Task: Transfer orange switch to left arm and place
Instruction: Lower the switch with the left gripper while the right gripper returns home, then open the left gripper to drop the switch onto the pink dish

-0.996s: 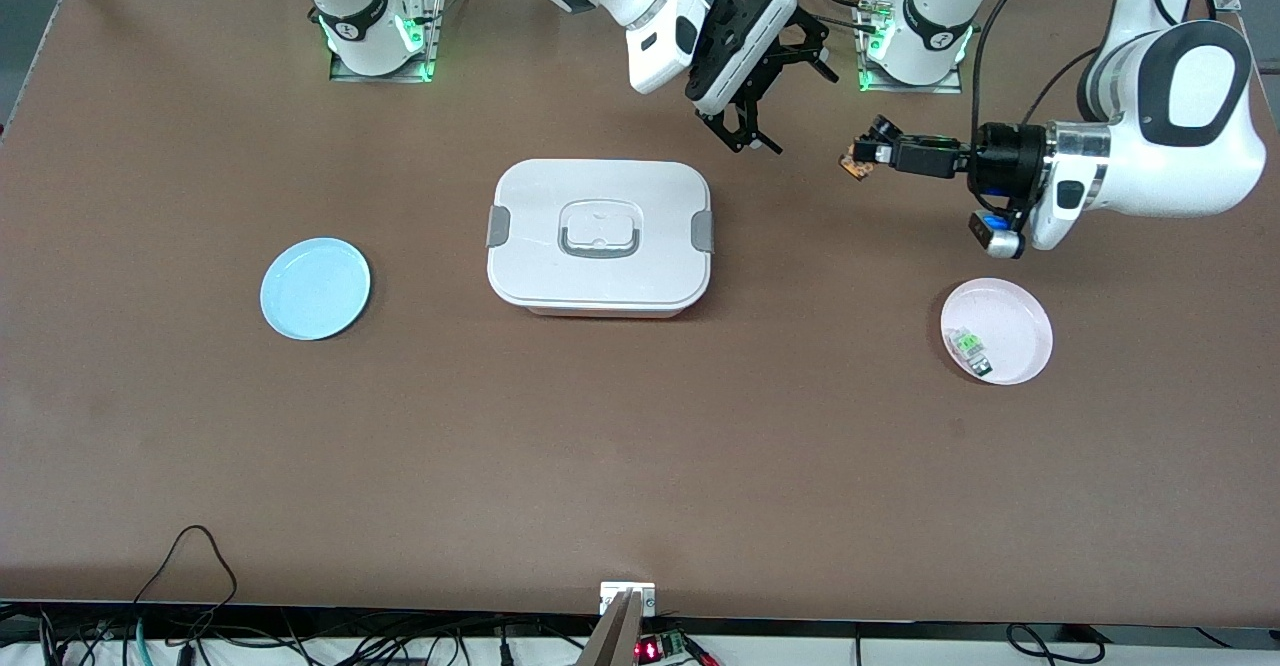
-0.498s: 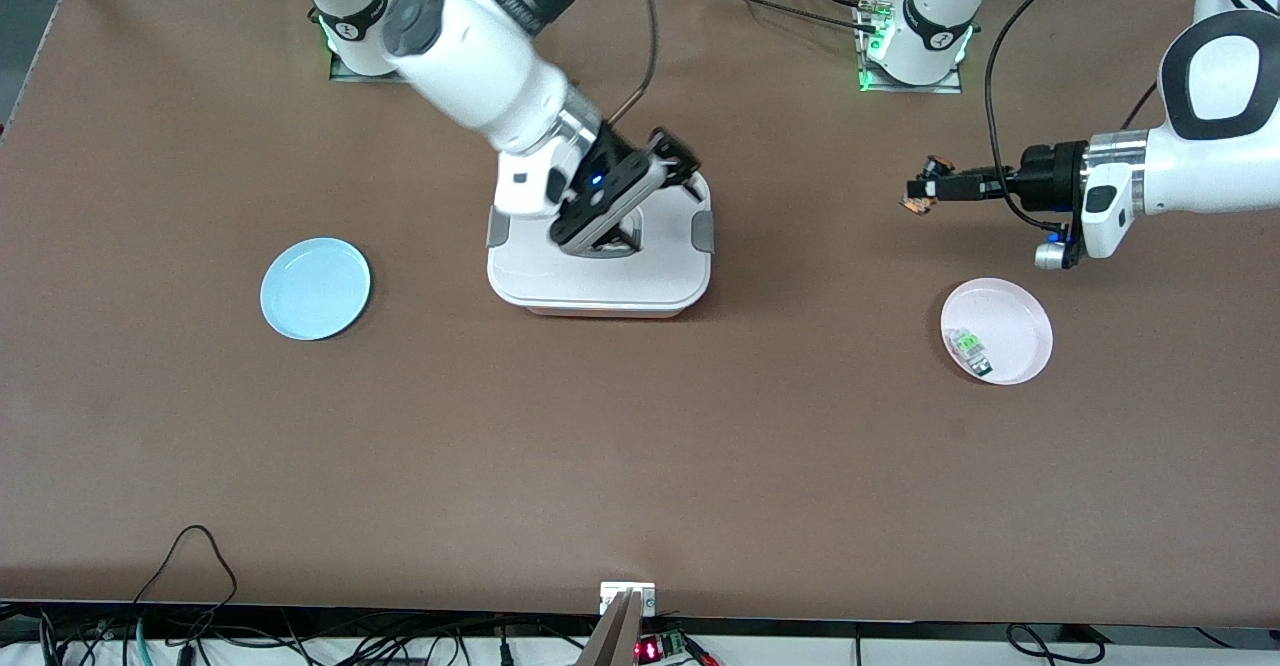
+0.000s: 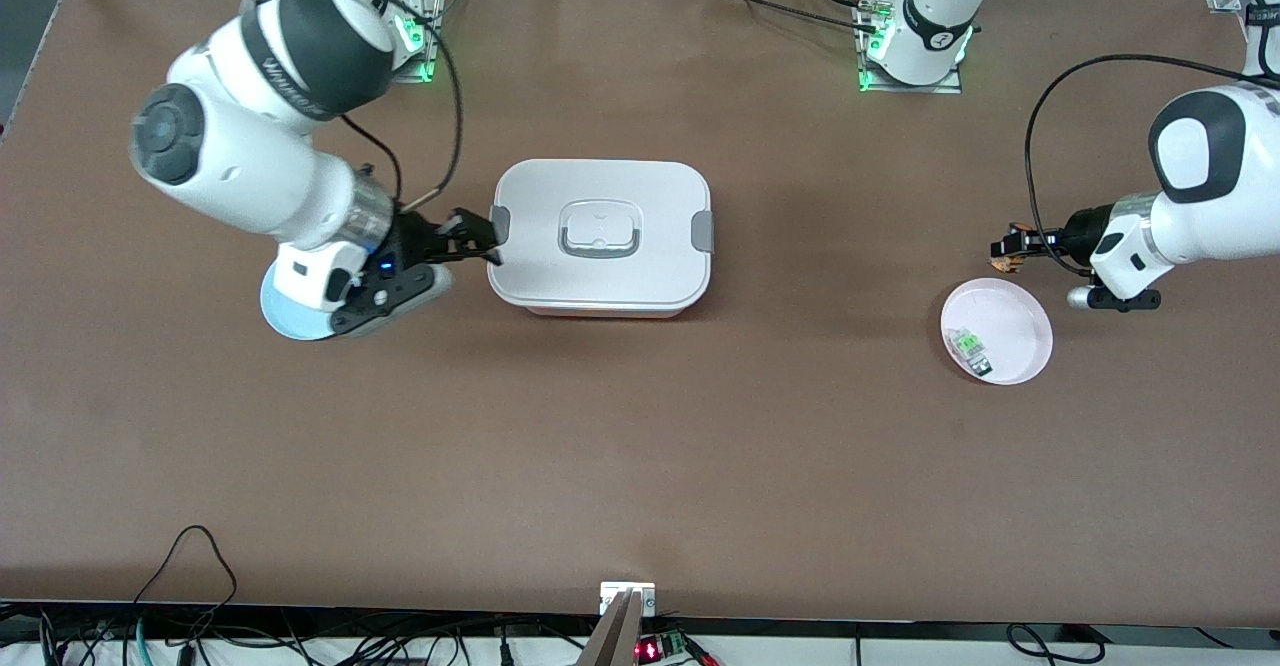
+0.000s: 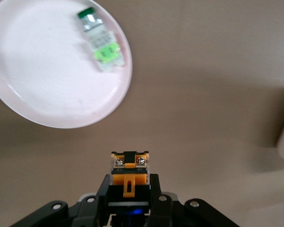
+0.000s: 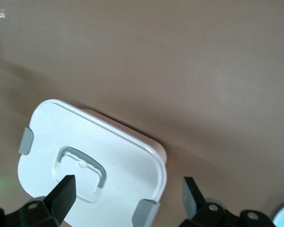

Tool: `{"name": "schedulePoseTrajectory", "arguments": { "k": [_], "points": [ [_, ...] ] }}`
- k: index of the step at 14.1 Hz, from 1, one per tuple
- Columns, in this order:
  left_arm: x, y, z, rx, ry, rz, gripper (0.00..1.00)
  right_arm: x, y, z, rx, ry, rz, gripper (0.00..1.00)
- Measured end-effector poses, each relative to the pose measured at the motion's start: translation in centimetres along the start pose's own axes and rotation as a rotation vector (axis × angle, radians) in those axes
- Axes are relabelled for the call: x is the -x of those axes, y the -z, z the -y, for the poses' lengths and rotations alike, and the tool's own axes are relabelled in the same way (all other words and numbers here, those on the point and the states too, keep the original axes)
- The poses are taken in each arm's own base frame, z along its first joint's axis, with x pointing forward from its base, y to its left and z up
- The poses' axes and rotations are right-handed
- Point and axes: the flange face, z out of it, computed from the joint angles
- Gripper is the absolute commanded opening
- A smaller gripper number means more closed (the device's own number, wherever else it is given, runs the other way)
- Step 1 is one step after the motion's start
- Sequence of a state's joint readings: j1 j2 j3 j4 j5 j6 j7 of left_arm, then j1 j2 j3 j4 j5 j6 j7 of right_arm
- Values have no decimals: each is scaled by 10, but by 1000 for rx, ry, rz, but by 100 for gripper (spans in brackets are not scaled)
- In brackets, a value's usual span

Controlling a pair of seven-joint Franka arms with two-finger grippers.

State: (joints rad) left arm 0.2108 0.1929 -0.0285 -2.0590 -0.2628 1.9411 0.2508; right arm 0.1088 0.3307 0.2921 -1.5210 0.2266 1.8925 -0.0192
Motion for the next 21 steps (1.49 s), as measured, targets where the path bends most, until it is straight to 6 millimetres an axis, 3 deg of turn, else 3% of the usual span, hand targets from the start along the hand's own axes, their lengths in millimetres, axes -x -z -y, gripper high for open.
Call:
{"name": "schedulePoseTrajectory", "arguments": {
  "k": [2,4,9,15,16,17,21],
  "points": [
    [-18,-11,30,-125,-26,-84,0,12,17,-43,61,-59,60,100],
    [-34,-24,46,-189,-46,-147,0,23,36,-73,131,-94,85,100],
    [-64,-48,56,-275,-102,-290,0,45,71,-117,230,-161,123,100],
    [-71,-91,62,-265,-104,-243,2,89,132,-144,276,-242,130,100],
    [-71,-94,62,-264,-105,-239,58,98,141,-147,278,-254,123,100],
    [-71,-96,62,-264,-106,-236,100,107,150,-150,279,-267,116,100],
    [-73,-94,61,-265,-107,-243,100,138,179,-163,278,-312,106,100]
  ]
}}
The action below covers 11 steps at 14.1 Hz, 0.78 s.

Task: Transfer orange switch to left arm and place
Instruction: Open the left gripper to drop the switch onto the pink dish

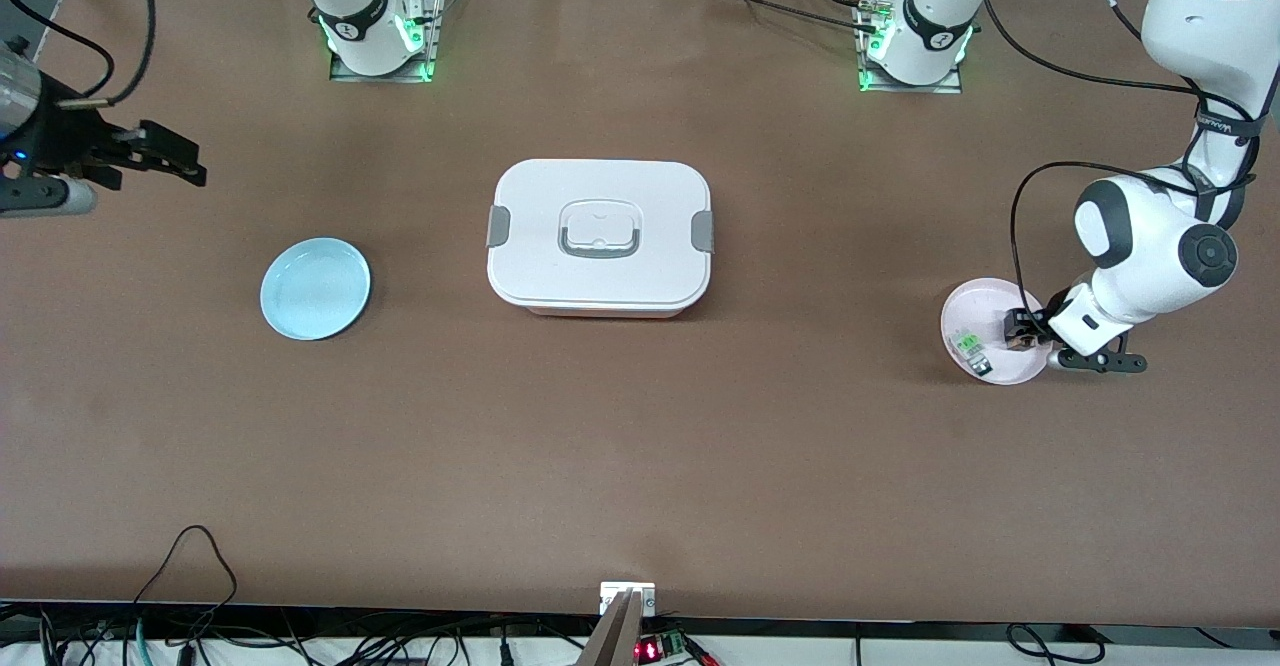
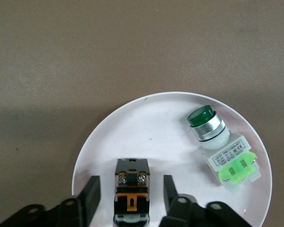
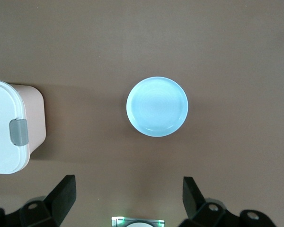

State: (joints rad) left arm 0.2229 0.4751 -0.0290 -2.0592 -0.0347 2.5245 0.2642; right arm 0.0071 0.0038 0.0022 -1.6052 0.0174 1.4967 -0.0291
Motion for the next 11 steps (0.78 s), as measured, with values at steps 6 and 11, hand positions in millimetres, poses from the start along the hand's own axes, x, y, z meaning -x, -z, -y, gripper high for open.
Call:
{"name": "schedulePoseTrajectory", "arguments": {
  "k": [6,11],
  "points": [
    [12,34,-4,-6,-3,-16,100,5,7,-6,31,-7,-11,100],
    [17,192,-19,-40,-36,-141,100,4,18,-5,47,-3,-42,100]
  ]
}}
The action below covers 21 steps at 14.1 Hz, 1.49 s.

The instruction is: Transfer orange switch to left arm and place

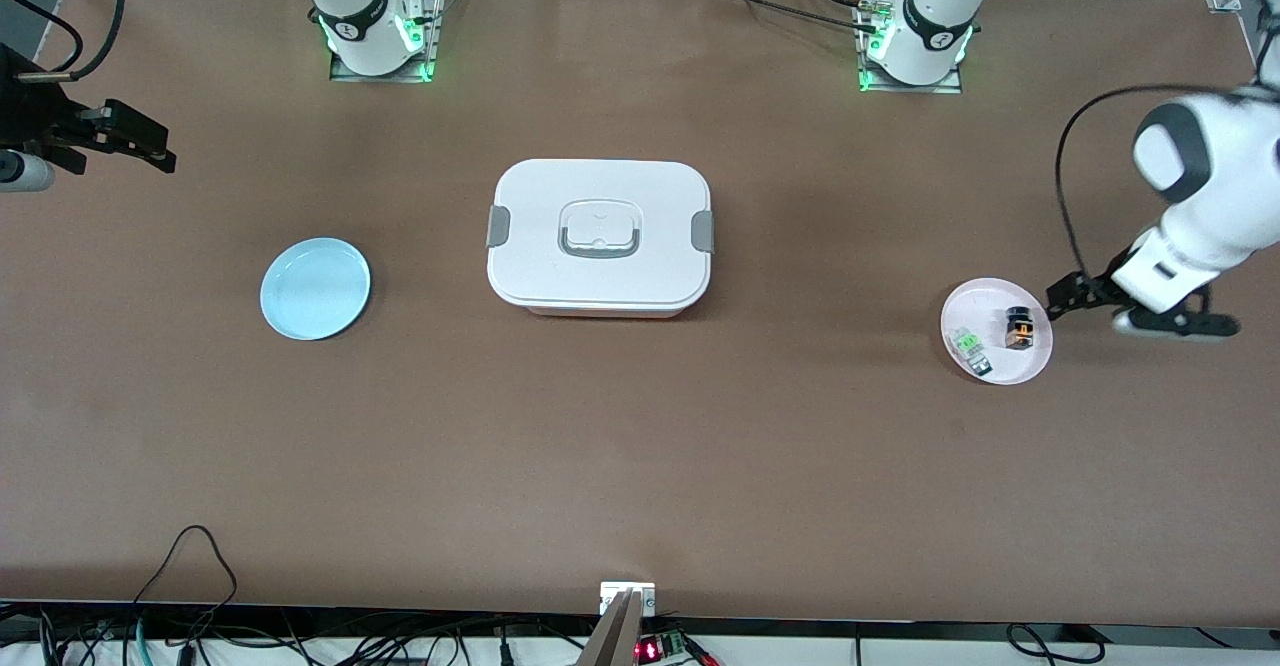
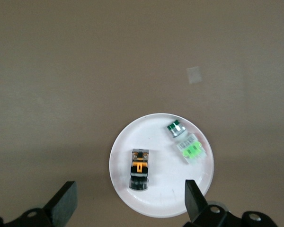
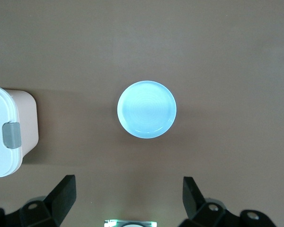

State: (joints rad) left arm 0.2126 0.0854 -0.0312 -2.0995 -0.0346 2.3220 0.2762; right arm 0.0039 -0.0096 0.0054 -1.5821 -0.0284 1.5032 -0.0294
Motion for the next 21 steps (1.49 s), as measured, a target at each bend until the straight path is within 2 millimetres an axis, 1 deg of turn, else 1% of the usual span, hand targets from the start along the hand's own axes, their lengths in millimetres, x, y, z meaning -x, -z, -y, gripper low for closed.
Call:
{"name": "schedulePoseTrajectory", "arguments": {
  "k": [2,3,4,5,6,8,10,15,21],
  "points": [
    [-2,74,-12,5,-23,6,100,-4,1,0,17,2,-26,100],
    [-5,106,-19,5,-35,1,100,-7,0,-1,18,2,-35,100],
    [-9,132,-24,5,-45,-7,100,-11,-2,-1,18,2,-52,100],
    [-12,149,-28,7,-54,-6,100,-16,-4,-1,19,2,-74,100],
    [-13,161,-30,12,-59,13,100,-20,-8,-2,19,1,-89,100],
    [-8,181,-35,31,-66,84,100,-22,-10,-1,14,2,-93,100],
    [-8,195,-46,38,-84,110,100,-22,-10,1,-3,1,-94,100],
    [-12,198,-66,4,-119,120,100,-20,-10,1,-9,1,-84,100],
    [-13,201,-67,2,-107,122,100,-18,-7,1,-8,1,-89,100]
  ]
}}
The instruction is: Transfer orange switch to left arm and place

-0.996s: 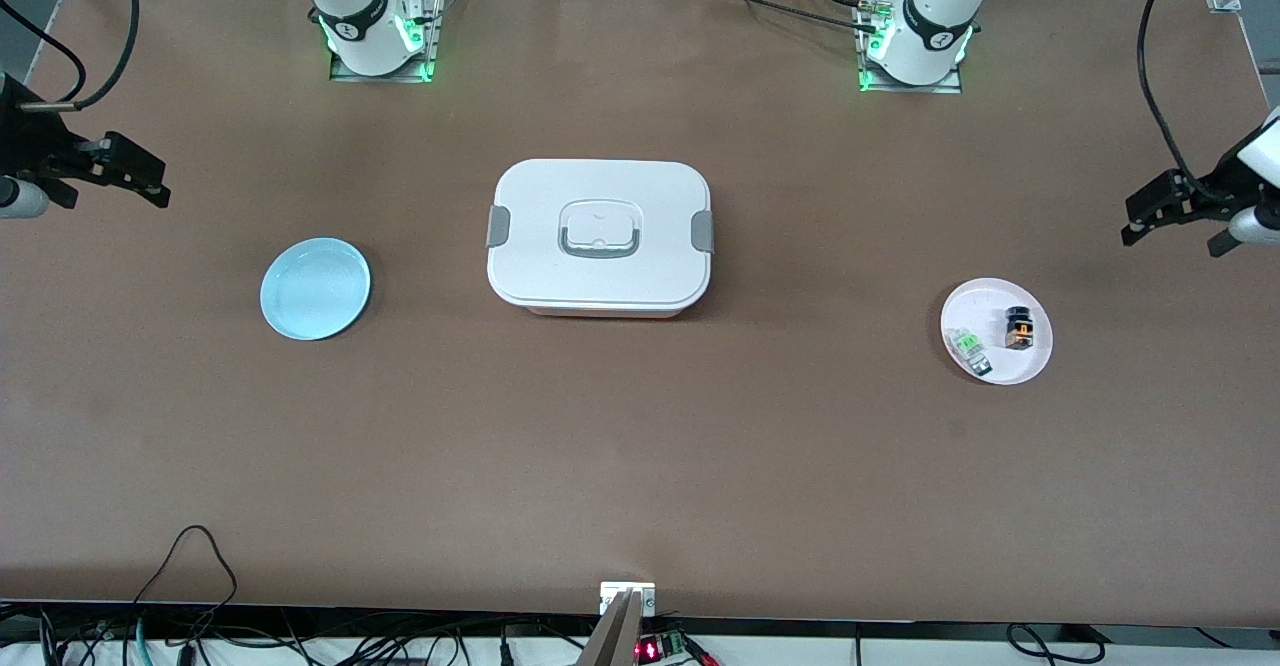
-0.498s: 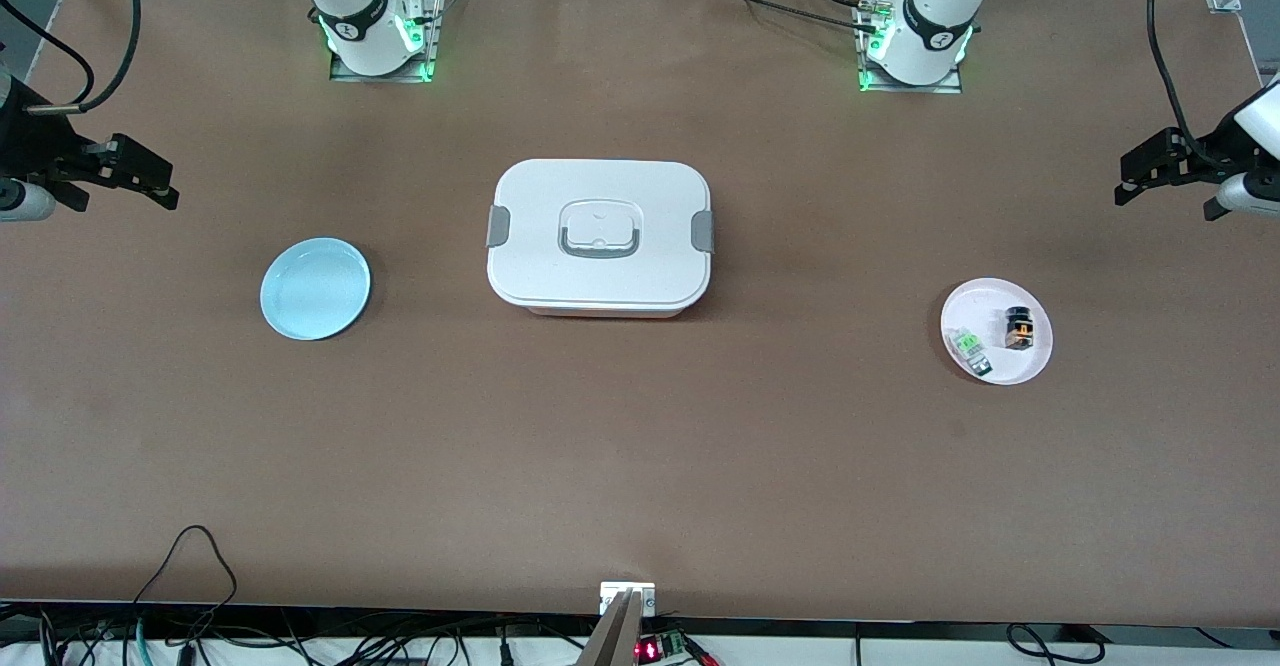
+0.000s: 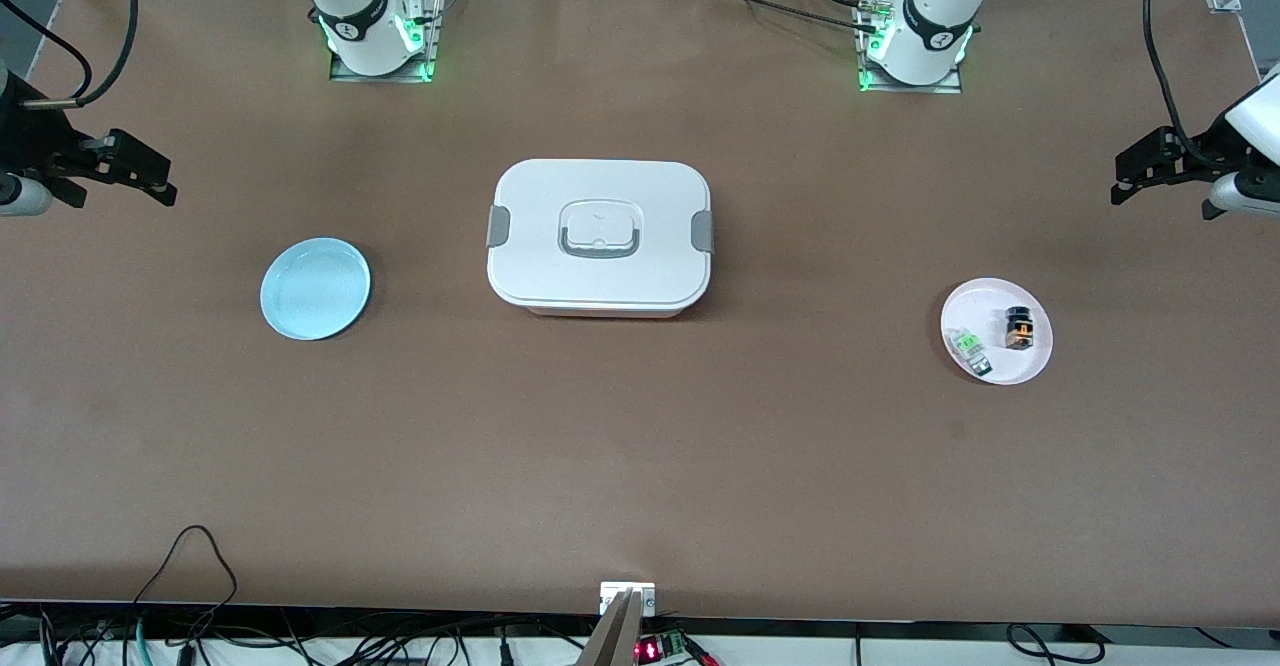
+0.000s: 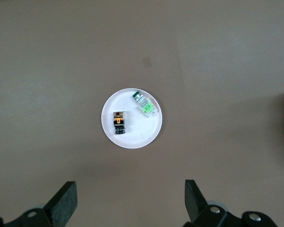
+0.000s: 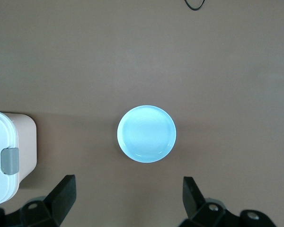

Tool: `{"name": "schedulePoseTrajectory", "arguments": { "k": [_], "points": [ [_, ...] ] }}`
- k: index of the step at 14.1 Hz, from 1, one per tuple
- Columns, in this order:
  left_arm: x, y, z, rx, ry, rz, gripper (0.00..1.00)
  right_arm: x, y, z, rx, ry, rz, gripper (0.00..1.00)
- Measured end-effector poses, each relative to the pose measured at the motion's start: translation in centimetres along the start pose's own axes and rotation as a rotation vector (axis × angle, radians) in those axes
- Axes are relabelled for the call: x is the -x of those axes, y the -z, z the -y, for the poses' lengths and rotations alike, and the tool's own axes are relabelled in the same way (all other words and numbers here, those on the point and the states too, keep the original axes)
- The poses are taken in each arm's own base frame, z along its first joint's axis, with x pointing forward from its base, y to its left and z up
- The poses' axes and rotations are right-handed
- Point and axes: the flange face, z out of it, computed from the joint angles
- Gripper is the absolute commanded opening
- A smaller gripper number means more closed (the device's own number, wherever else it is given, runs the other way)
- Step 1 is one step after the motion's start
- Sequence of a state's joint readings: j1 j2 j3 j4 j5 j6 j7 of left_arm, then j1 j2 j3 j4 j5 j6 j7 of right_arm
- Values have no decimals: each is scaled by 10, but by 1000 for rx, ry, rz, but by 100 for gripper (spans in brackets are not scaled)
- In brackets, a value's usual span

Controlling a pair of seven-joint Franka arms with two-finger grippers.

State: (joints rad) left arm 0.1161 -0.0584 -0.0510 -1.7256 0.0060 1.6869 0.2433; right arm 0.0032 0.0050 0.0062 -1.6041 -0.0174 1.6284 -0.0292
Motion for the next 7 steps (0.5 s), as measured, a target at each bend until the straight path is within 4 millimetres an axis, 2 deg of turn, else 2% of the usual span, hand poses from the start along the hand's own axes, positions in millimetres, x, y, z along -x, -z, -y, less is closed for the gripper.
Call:
{"name": "schedulePoseTrajectory", "arguments": {
  "k": [7],
  "points": [
    [0,-1,2,1,73,3,100,0,1,0,0,-15,-2,100]
  ]
}}
